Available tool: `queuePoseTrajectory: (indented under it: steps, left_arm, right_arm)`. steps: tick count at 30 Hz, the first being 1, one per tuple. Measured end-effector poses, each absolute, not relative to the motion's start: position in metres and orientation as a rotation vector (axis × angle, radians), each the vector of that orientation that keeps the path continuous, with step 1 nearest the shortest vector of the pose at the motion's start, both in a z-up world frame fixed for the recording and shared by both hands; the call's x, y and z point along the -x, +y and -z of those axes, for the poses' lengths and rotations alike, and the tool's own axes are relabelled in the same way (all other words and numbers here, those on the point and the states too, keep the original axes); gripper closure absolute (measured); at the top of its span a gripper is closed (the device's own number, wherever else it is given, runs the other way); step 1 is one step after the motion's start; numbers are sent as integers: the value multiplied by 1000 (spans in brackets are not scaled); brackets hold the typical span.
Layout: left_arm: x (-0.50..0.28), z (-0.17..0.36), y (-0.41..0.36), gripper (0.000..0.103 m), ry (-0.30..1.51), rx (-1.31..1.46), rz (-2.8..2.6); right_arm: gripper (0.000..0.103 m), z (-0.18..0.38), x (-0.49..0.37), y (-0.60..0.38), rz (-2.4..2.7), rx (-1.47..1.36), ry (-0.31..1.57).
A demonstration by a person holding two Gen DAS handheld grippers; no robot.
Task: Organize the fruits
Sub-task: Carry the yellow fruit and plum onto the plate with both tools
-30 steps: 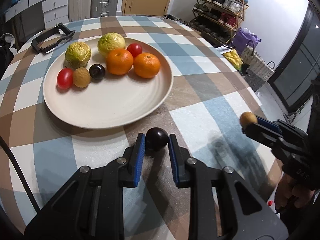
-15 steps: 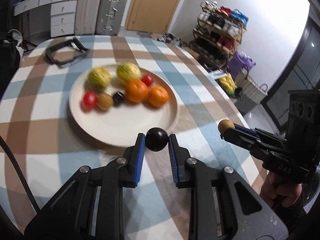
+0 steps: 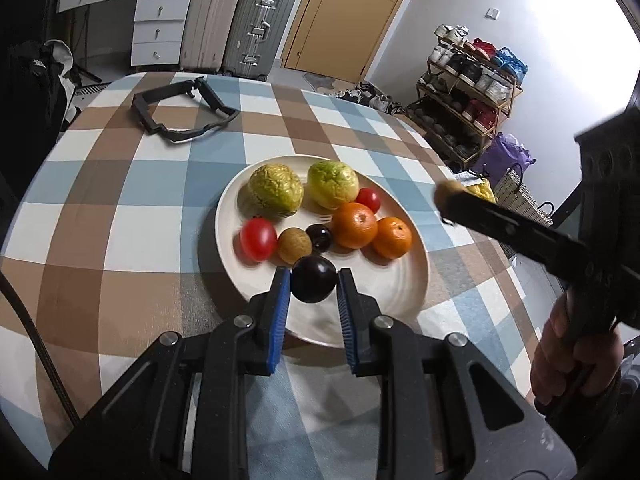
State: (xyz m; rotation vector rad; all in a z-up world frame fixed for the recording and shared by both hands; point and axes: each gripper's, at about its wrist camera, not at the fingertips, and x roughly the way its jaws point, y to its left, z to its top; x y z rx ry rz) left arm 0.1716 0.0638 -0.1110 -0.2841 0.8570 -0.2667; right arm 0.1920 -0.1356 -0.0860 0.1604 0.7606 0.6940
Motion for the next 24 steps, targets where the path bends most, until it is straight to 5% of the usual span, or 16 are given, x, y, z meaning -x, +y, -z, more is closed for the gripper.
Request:
queuePoseTrajectory:
  steps: [24]
  left_arm:
    - [-214,144,57,82,901,321,339]
  right_arm:
    - [76,138,-268,-71,-660,-88,895]
